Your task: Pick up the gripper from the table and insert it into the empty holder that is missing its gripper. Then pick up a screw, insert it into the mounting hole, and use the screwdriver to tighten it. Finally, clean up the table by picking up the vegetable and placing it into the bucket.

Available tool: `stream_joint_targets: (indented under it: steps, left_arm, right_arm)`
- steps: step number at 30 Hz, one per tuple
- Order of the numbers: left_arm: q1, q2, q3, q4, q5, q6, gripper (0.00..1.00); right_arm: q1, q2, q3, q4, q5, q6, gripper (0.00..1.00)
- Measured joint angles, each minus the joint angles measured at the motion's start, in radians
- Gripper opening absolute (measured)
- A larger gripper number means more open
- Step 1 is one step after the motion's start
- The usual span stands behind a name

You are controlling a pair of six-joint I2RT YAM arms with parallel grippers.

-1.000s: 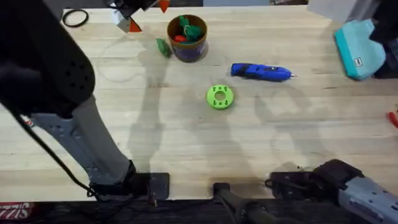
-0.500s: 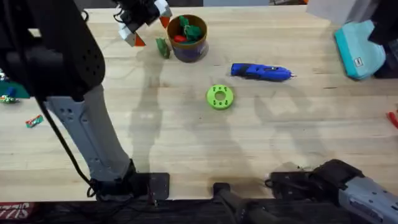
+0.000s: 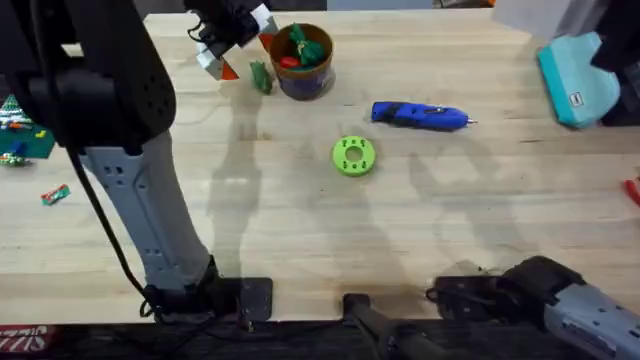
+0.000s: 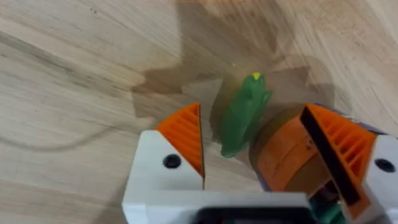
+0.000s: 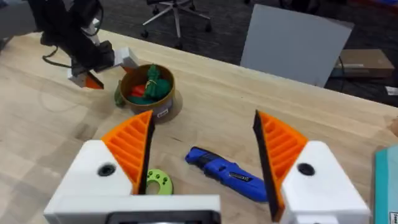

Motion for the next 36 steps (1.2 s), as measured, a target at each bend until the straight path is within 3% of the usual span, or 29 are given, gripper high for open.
stream_joint_targets:
  steps: [7, 11, 17, 26, 36]
  left_arm:
    - [0.017, 0.004, 0.010, -0.036, 0.025, 0.016, 0.943]
    - [0.057, 0.009, 0.010, -0.061, 0.073, 0.036, 0.942]
    - [0.102, 0.022, 0.003, -0.047, 0.076, 0.046, 0.944]
    - [0.066, 0.025, 0.003, 0.018, 0.124, 0.049, 0.925]
    - [0.072, 0.025, 0.019, -0.045, 0.154, 0.094, 0.901]
  right_arm:
    - [0.000, 0.016, 0.000, -0.002, 0.000, 0.000, 0.900]
    - [0.000, 0.017, 0.000, -0.002, 0.000, 0.000, 0.900]
    - [0.000, 0.016, 0.000, 0.002, 0.000, 0.000, 0.900]
    - [0.000, 0.017, 0.000, 0.027, 0.000, 0.000, 0.900]
    - [0.000, 0.060, 0.000, 0.028, 0.000, 0.000, 0.900]
